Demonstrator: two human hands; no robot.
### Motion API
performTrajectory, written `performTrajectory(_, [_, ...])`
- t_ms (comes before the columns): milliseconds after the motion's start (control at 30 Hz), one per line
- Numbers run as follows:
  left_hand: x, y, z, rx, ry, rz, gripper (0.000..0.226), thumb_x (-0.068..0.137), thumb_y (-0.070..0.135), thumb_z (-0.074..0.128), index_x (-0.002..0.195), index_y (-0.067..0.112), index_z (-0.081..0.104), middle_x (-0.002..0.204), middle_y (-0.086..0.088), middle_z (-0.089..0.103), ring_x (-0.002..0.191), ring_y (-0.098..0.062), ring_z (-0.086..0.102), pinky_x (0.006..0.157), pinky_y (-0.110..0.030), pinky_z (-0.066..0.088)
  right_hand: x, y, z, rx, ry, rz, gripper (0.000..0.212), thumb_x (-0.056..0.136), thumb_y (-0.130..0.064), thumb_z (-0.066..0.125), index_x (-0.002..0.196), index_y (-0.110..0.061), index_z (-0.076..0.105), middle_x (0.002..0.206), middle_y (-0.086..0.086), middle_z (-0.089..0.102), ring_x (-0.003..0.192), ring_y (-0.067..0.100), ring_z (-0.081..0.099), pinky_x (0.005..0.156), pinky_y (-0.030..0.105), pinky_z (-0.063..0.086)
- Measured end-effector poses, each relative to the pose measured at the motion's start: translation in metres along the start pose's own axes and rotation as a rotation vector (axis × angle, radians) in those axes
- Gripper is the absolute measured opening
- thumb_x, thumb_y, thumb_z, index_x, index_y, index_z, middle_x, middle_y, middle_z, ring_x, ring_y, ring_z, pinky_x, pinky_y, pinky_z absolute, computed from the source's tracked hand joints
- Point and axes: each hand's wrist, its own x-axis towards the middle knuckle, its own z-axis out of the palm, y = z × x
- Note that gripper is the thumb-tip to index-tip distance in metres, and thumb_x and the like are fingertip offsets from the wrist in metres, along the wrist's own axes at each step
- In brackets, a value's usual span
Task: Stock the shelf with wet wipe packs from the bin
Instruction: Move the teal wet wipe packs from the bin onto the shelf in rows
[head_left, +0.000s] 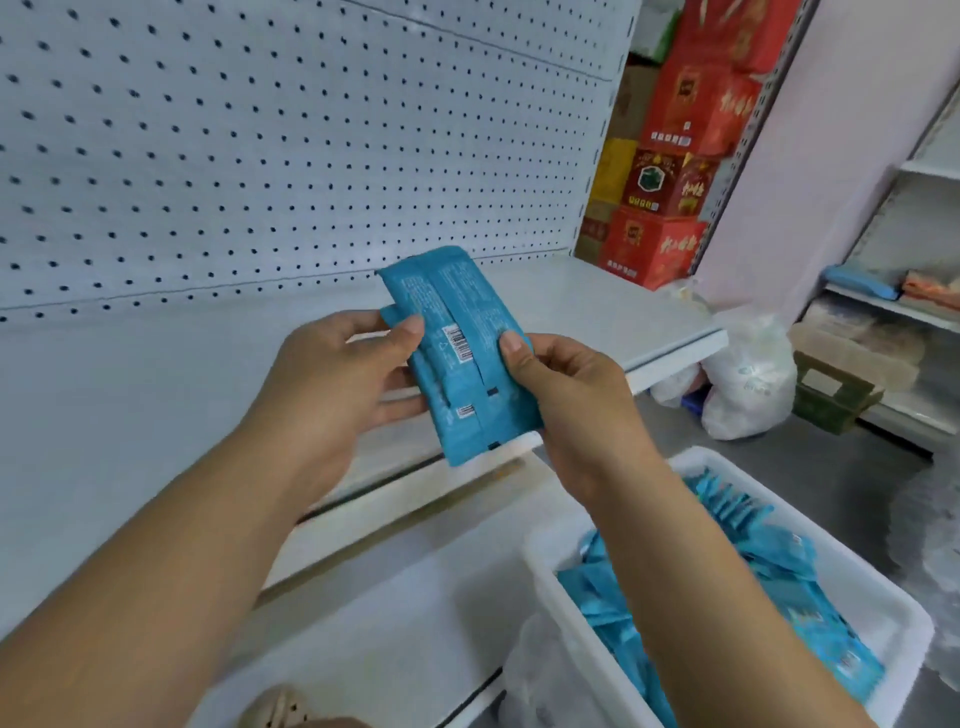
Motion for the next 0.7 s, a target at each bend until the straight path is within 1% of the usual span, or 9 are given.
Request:
performTrajectory(67, [0.005, 0.027, -0.032, -0.006, 0.095, 0.073, 0.02, 0.094, 0.018, 0.067, 0.111, 0.007, 0.065, 0.097, -0.006, 0.077, 0.084, -0.019, 0.076, 0.065, -0.031, 0.061, 0.014, -0.014, 0.046, -0.028, -0.061, -0.058, 0.022, 0.094, -0.027, 0.07, 0.094, -0.005, 0.072, 0.099, 0.022, 0.074, 0.081, 0.023, 0.066, 0.086, 0.047, 0.057])
performTrajectory(133, [0.004, 0.049, -0.068, -0.027, 0.2, 0.137, 0.019, 0.094, 0.018, 0.068, 0.11, 0.007, 0.067, 0.098, -0.006, 0.077, 0.083, -0.018, 0.076, 0.065, -0.03, 0.061, 0.023, -0.027, 0.094, -0.041, -0.14, -0.087, 0.021, 0.094, -0.028, 0.07, 0.091, -0.008, 0.072, 0.1, 0.019, 0.074, 0.079, 0.019, 0.066, 0.083, 0.041, 0.057])
performTrajectory(267, [-0.012, 0.075, -0.14, -0.103, 0.423, 0.239, 0.024, 0.092, 0.02, 0.071, 0.113, 0.011, 0.067, 0.1, -0.005, 0.077, 0.087, -0.02, 0.076, 0.07, -0.033, 0.062, 0.021, -0.045, 0.186, -0.029, -0.357, 0.012, 0.024, 0.092, -0.036, 0.071, 0.094, -0.012, 0.073, 0.099, 0.007, 0.077, 0.097, 0.024, 0.073, 0.091, 0.042, 0.059])
performTrajectory(333, [-0.025, 0.083, -0.167, -0.137, 0.501, 0.279, 0.024, 0.091, 0.021, 0.071, 0.113, 0.012, 0.067, 0.1, -0.006, 0.077, 0.088, -0.021, 0.076, 0.072, -0.033, 0.062, 0.009, -0.048, 0.226, -0.024, -0.429, 0.033, 0.033, 0.088, -0.044, 0.073, 0.097, -0.012, 0.072, 0.097, 0.003, 0.077, 0.093, 0.021, 0.074, 0.084, 0.037, 0.061])
performTrajectory(433, [-0.042, 0.085, -0.195, -0.166, 0.606, 0.308, 0.028, 0.09, 0.019, 0.072, 0.116, 0.011, 0.066, 0.093, -0.003, 0.078, 0.085, -0.02, 0.076, 0.068, -0.032, 0.062, -0.011, -0.035, 0.266, 0.039, -0.502, 0.044, 0.036, 0.084, -0.046, 0.076, 0.097, -0.013, 0.073, 0.091, 0.001, 0.078, 0.082, 0.017, 0.074, 0.064, 0.026, 0.061])
performTrajectory(467, [-0.046, 0.082, -0.202, -0.174, 0.622, 0.303, 0.029, 0.089, 0.019, 0.073, 0.116, 0.011, 0.066, 0.091, -0.001, 0.078, 0.084, -0.019, 0.076, 0.067, -0.031, 0.062, -0.016, -0.026, 0.273, 0.075, -0.51, 0.061, 0.035, 0.084, -0.045, 0.077, 0.098, -0.012, 0.073, 0.092, 0.002, 0.078, 0.086, 0.02, 0.075, 0.065, 0.027, 0.061])
performTrajectory(533, [-0.049, 0.075, -0.212, -0.2, 0.638, 0.278, 0.028, 0.088, 0.017, 0.074, 0.114, 0.012, 0.068, 0.091, -0.002, 0.078, 0.083, -0.019, 0.076, 0.066, -0.031, 0.062, -0.024, -0.01, 0.285, 0.154, -0.508, 0.127, 0.035, 0.083, -0.041, 0.078, 0.1, -0.011, 0.072, 0.095, 0.004, 0.078, 0.093, 0.026, 0.074, 0.08, 0.038, 0.062])
performTrajectory(600, [-0.047, 0.069, -0.219, -0.243, 0.685, 0.257, 0.026, 0.087, 0.016, 0.075, 0.112, 0.012, 0.069, 0.093, -0.004, 0.078, 0.083, -0.019, 0.076, 0.065, -0.031, 0.063, -0.028, 0.0, 0.293, 0.217, -0.479, 0.184, 0.033, 0.083, -0.036, 0.079, 0.102, -0.011, 0.072, 0.097, 0.004, 0.078, 0.096, 0.026, 0.074, 0.091, 0.047, 0.059])
performTrajectory(700, [-0.045, 0.064, -0.231, -0.28, 0.744, 0.263, 0.016, 0.089, 0.016, 0.073, 0.105, 0.013, 0.071, 0.093, -0.002, 0.078, 0.082, -0.016, 0.076, 0.063, -0.027, 0.061, -0.027, 0.006, 0.298, 0.215, -0.416, 0.141, 0.027, 0.082, -0.032, 0.081, 0.101, -0.014, 0.071, 0.097, 0.002, 0.077, 0.098, 0.024, 0.073, 0.094, 0.046, 0.057])
